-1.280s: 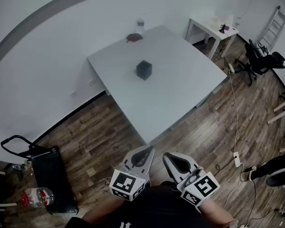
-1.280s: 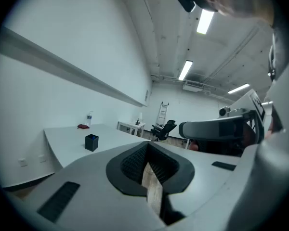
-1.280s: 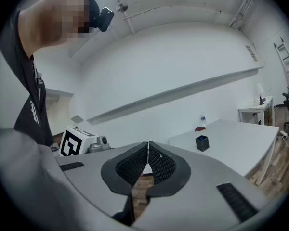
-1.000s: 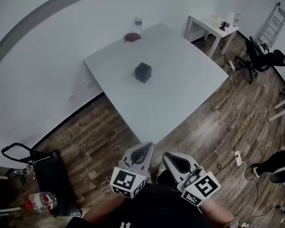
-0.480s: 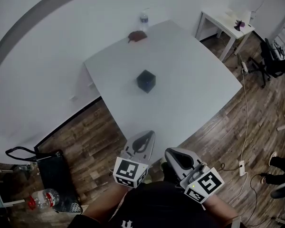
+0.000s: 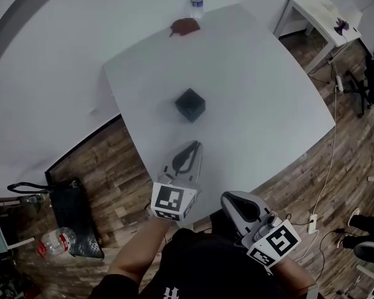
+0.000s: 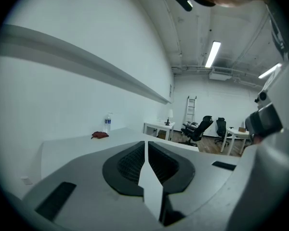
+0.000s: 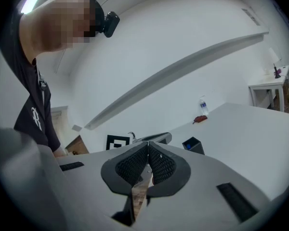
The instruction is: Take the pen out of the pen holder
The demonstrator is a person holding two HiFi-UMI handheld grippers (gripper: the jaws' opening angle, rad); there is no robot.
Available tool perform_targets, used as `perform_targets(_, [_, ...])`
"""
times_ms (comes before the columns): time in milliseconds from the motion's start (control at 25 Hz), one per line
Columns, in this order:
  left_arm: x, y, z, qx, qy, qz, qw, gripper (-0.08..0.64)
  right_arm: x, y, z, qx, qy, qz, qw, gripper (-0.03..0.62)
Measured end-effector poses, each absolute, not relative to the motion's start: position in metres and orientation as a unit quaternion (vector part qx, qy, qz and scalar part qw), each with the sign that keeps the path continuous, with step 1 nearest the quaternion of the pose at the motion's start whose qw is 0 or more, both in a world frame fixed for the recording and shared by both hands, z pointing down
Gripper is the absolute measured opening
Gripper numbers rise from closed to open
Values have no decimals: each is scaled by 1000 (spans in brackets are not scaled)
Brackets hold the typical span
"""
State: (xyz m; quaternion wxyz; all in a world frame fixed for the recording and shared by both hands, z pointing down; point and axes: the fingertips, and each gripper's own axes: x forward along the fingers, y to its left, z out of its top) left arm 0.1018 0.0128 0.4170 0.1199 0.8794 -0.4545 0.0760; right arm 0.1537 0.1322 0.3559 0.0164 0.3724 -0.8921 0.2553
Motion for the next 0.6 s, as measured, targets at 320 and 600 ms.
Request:
perform_targets(320, [103,-69,484,850,-500,135,93,8,181,90,396,379,-868,320,28,15])
perform_targets(600, [98,-103,522,835,-515,184,66,107,186,78,415,383,-856,345,32,15])
